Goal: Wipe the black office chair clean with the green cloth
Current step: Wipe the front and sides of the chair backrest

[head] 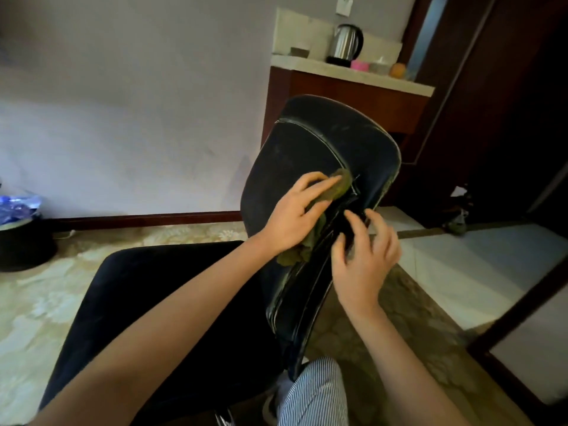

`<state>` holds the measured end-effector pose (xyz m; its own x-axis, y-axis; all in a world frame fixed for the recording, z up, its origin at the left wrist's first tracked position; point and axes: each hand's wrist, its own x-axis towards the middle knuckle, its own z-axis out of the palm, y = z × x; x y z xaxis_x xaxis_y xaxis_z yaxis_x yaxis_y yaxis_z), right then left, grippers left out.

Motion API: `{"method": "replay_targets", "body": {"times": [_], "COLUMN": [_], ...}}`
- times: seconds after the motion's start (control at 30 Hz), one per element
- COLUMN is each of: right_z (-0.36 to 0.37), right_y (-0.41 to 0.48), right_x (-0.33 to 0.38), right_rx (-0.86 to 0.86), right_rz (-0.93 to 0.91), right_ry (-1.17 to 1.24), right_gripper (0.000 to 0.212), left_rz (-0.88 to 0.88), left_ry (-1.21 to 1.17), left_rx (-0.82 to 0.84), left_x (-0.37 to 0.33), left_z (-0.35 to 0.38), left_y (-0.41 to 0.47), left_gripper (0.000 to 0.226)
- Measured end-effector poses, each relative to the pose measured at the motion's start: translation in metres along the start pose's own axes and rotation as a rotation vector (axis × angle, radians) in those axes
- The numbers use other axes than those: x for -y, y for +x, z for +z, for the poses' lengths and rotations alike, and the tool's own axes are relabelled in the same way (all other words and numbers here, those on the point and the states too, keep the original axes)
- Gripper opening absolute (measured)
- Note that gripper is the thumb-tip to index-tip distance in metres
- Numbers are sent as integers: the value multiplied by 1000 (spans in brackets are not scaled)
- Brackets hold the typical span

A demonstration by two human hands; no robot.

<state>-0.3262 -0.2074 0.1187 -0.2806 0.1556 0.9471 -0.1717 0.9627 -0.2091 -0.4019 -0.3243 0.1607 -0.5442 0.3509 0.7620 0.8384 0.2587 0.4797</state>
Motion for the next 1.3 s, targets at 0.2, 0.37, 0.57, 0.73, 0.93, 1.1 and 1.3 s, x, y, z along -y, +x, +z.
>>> {"method": "replay_targets", "body": {"times": [0.2, 0.37, 0.57, 0.73, 0.93, 1.1, 1.3], "right_z": [2, 2, 1, 4, 7, 11, 17], "right_y": [-5, -6, -3, -5, -5, 1, 7], "right_x": [-4, 3, -4, -12, -16, -19, -21], "right_rx": [211, 245, 269, 233, 233, 259, 266], "right_rz": [247, 300, 300, 273, 262, 291, 354], "right_ry": [178, 387, 452, 440, 458, 473, 474], "right_gripper": [74, 72, 76, 76, 75, 76, 77], "left_rz": [144, 125, 30, 160, 153, 216, 169], "left_ry": [334, 413, 254, 434, 526, 710, 589], "left_rx": [45, 151, 22, 106, 214, 272, 59], "left_x": [13, 25, 0, -21, -3, 18, 3], "left_z": [15, 10, 3, 15, 13, 5, 5], "left_y": [-25, -55, -31, -2, -25, -58, -12], "left_gripper": [45, 47, 52, 51, 54, 50, 53]}}
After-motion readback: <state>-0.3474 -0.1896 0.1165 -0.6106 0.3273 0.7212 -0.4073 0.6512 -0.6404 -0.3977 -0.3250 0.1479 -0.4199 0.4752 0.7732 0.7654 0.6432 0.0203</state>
